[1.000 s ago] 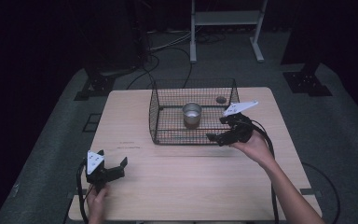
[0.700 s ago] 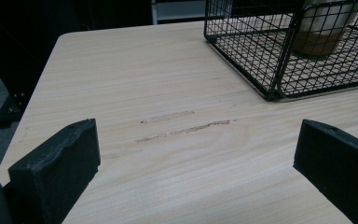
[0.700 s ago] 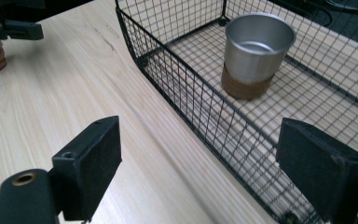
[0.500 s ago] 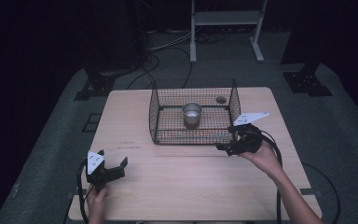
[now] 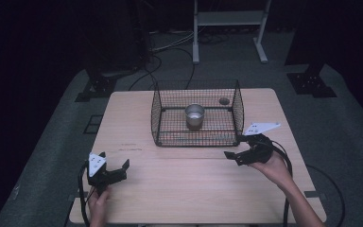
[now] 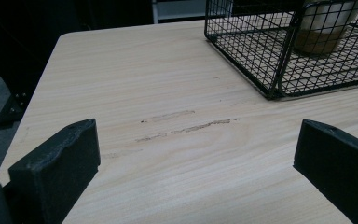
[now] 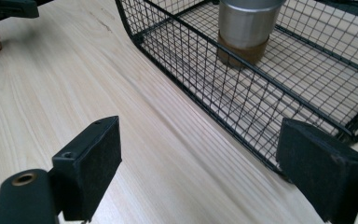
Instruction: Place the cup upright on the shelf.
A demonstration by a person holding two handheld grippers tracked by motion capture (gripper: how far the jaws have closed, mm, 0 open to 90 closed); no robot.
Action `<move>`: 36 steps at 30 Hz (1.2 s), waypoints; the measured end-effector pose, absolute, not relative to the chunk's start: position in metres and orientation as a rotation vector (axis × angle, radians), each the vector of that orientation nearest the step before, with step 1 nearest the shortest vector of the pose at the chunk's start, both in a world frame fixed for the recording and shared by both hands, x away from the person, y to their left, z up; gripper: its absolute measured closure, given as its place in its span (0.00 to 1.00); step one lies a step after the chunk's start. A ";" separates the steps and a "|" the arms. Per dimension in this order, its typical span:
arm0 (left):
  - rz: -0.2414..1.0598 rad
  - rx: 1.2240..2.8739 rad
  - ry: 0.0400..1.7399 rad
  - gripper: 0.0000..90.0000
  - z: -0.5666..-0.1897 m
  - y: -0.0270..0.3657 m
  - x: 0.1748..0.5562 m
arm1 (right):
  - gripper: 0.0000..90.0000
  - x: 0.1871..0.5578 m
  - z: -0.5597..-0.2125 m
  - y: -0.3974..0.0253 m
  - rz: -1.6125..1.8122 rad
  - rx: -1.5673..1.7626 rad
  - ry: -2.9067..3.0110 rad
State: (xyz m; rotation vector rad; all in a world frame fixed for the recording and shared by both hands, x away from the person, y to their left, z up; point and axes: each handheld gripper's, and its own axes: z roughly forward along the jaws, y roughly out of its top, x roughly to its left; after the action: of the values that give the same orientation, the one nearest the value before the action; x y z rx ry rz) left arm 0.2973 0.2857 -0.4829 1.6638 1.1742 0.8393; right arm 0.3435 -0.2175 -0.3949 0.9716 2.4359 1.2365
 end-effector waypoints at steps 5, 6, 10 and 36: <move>0.840 1.666 1.174 0.00 -0.483 0.286 0.297 | 0.15 0.340 -0.402 -0.225 1.233 0.995 2.435; 0.840 1.666 1.174 0.00 -0.483 0.286 0.297 | 0.15 0.340 -0.402 -0.225 1.233 0.995 2.435; 0.842 1.665 1.173 0.00 -0.483 0.285 0.297 | 0.15 0.336 -0.409 -0.230 1.239 1.013 2.436; 0.843 1.665 1.174 0.00 -0.483 0.285 0.297 | 0.15 0.312 -0.429 -0.245 1.236 1.052 2.410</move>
State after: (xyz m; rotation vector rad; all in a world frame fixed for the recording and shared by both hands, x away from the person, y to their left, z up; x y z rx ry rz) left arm 0.2973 0.2852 -0.4830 1.6649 1.1740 0.8428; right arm 0.3120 -0.2449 -0.4292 1.0524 2.4101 1.2364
